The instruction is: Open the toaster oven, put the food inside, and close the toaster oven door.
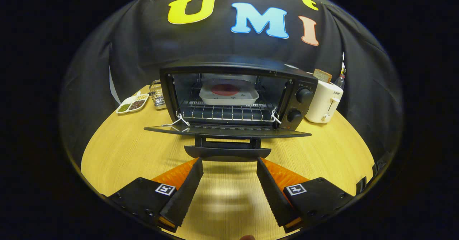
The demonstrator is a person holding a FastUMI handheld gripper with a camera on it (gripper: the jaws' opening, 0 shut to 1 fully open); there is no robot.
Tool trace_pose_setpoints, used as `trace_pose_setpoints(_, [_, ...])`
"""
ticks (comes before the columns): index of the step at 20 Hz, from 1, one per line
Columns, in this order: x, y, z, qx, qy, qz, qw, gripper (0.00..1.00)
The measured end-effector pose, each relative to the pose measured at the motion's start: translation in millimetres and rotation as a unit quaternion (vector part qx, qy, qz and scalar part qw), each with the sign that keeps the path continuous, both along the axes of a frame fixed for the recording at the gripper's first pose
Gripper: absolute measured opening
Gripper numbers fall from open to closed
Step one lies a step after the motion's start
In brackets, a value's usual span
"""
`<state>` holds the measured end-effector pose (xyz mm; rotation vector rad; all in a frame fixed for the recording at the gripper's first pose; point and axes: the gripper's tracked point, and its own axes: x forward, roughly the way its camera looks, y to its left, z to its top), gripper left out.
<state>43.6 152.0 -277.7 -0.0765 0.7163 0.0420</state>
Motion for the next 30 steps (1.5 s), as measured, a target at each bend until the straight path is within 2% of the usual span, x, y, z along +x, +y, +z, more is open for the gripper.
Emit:
trace_pose_setpoints(5, [13,0,18,-0.007,-0.030,0.007,1.000,0.96])
trace_pose_setpoints(14, [43,-7,66,0.022,-0.095,0.013,0.995,0.97])
trace_pose_setpoints(21, [2,-25,126,0.039,-0.162,0.025,0.986,0.96])
trace_pose_setpoints(30, [-73,-94,196,0.041,-0.229,0.010,0.973,0.96])
